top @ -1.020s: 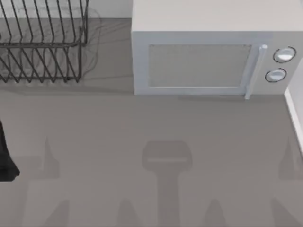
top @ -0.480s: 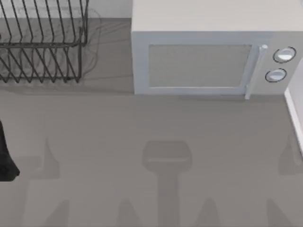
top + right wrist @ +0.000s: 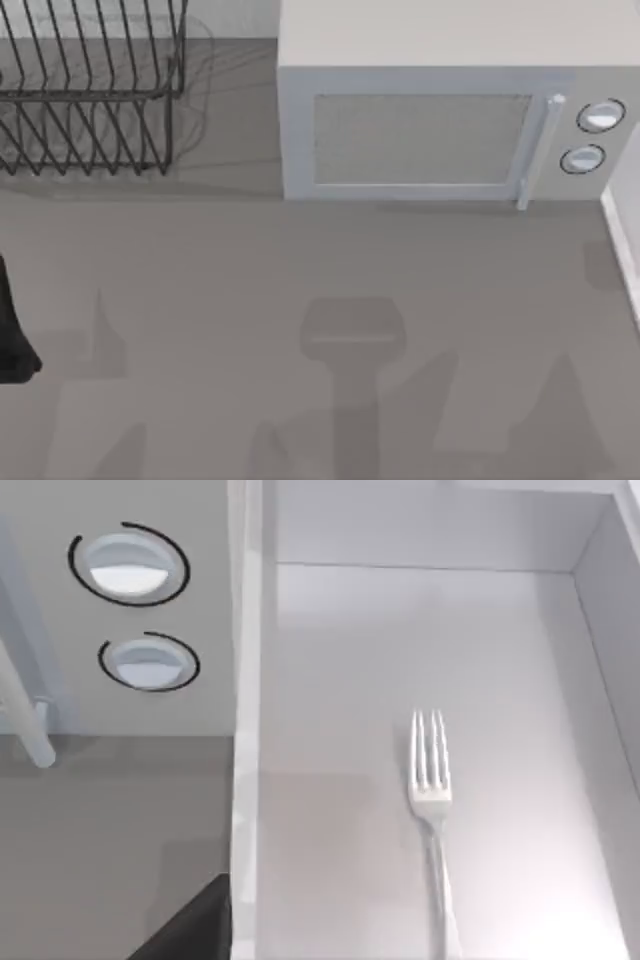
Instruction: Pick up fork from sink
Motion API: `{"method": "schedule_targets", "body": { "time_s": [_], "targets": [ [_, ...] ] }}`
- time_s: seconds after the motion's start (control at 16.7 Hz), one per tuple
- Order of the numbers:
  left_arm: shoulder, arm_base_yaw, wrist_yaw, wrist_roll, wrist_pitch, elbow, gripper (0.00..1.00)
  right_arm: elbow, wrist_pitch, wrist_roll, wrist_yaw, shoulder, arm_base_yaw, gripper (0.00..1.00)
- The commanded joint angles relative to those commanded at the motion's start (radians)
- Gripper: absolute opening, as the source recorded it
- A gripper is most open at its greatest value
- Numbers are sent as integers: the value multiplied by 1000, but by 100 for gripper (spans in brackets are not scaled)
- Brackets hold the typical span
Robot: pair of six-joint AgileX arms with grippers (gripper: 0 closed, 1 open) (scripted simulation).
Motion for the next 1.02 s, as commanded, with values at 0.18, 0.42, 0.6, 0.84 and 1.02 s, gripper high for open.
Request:
{"method": "schedule_targets", "body": {
  "time_s": [0.18,0.42,0.6,0.84,1.02],
  "targets": [
    [0,0,0,0,0,0,100,275,-170,-31,1,349,-34,100],
    [0,0,0,0,0,0,100,622,-381,-71,1,793,-77,100],
    [0,0,0,0,0,0,100,840,-514,-95,2,1069,-104,100],
    [0,0,0,0,0,0,100,1036,-636,-118,2,1313,-129,100],
    [0,0,0,0,0,0,100,1093,-673,-125,2,1383,-137,100]
  ]
}}
